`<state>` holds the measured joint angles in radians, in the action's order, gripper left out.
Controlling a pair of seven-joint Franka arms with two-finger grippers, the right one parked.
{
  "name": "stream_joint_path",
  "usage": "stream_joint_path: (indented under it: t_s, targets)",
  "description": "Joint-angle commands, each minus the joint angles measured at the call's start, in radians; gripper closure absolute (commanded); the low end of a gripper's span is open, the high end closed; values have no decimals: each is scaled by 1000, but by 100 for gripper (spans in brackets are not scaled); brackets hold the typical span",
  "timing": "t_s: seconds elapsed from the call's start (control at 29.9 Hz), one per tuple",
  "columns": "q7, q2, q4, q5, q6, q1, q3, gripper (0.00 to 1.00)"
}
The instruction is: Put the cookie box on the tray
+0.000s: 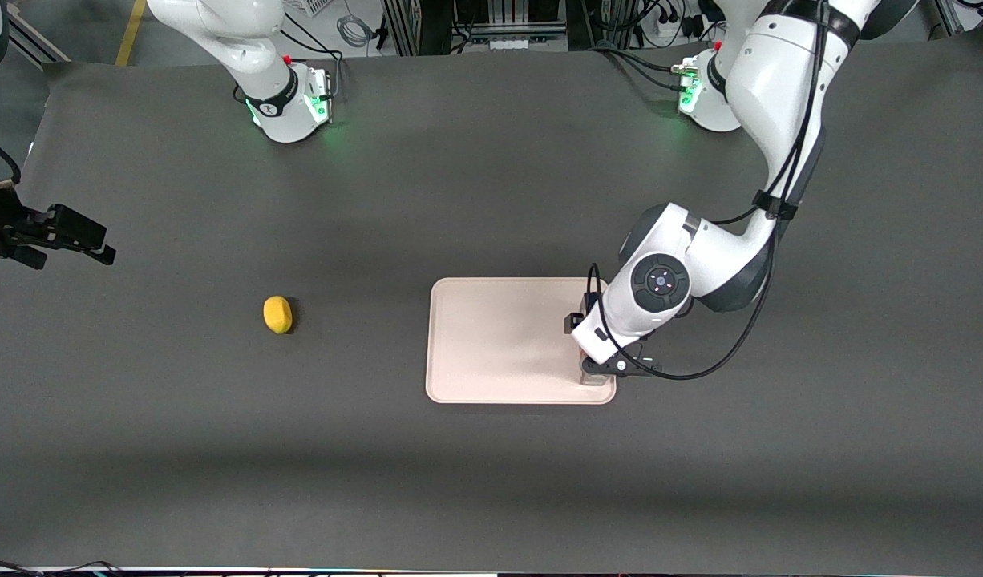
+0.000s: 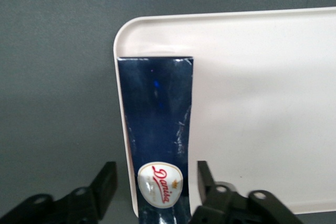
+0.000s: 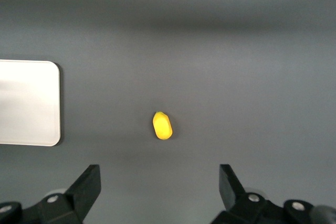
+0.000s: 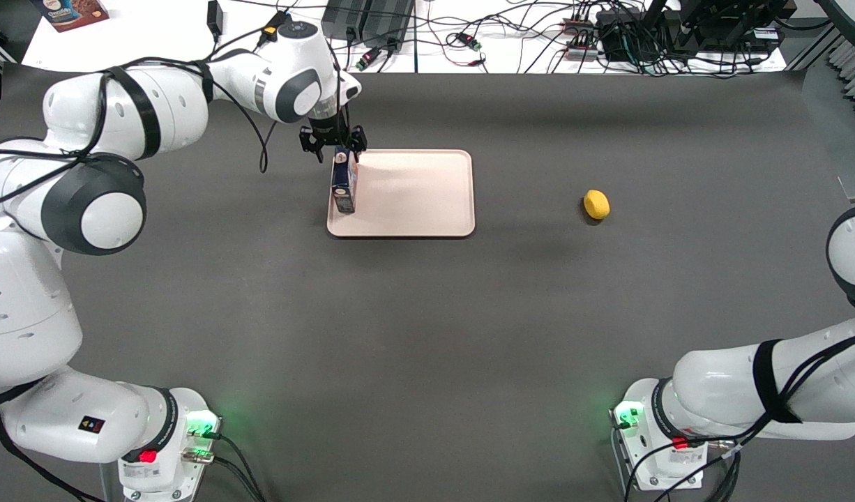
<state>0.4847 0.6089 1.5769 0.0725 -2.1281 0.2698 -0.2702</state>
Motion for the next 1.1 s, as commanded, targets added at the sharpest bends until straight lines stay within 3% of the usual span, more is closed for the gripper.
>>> stream_joint_path:
  t_s: [0.0,0.33,0.53,0.7,1.07]
  targets:
    - [-5,0,-106,6,120,-1,-3,0]
    - [-70,-224,-121,-5,350,-61,-7,0]
    - [-193,-362,-120,-59,494,-151,-3,0]
    - [-317,-439,-120,-59,580,-251,-1,0]
    - [-314,-531,-80,-50,671,-422,0,0]
